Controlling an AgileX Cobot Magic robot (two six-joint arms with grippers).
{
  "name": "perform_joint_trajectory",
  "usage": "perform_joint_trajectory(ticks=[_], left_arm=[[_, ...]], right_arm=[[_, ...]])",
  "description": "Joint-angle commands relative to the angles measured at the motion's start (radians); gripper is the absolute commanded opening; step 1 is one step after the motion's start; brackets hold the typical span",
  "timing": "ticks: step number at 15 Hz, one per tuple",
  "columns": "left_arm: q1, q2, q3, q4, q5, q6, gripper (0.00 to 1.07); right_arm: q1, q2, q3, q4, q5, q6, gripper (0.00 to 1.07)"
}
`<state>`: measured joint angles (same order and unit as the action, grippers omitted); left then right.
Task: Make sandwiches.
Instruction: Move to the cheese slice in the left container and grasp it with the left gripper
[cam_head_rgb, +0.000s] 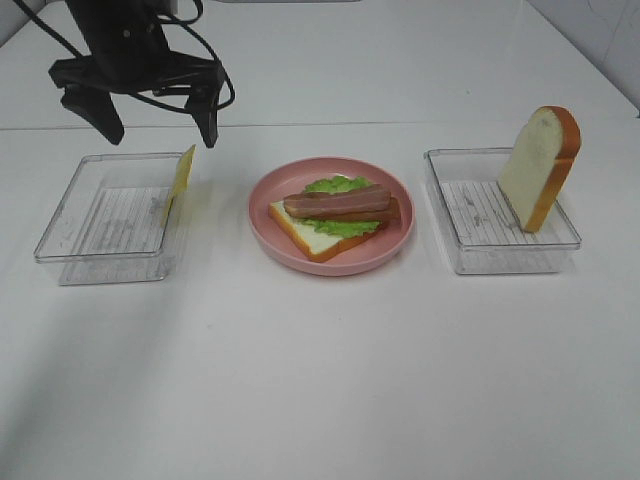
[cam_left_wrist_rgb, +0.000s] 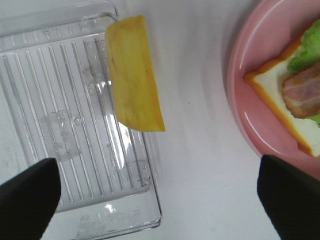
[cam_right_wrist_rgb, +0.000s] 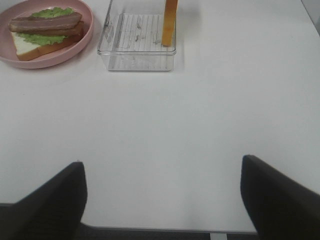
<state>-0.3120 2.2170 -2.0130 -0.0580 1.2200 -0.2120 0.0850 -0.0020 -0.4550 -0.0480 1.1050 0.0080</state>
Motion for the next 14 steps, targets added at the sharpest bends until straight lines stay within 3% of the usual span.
perform_joint_trajectory(ticks=[1,7,14], left_arm=[[0.001,0.037,0.007,0.0,-0.022,-0.026,1.02],[0.001,0.172,-0.137,0.007,-0.02,-0.045,1.02],[0.044,0.226,-0.159,0.005,-0.021,-0.052,1.0]], right_arm=[[-0.007,-0.033,0.005,0.0,-0.009,-0.008,0.81],[-0.007,-0.033,0.005,0.0,-0.009,-0.008,0.81],[-0.007,-0.033,0.005,0.0,-0.009,-0.008,0.81]])
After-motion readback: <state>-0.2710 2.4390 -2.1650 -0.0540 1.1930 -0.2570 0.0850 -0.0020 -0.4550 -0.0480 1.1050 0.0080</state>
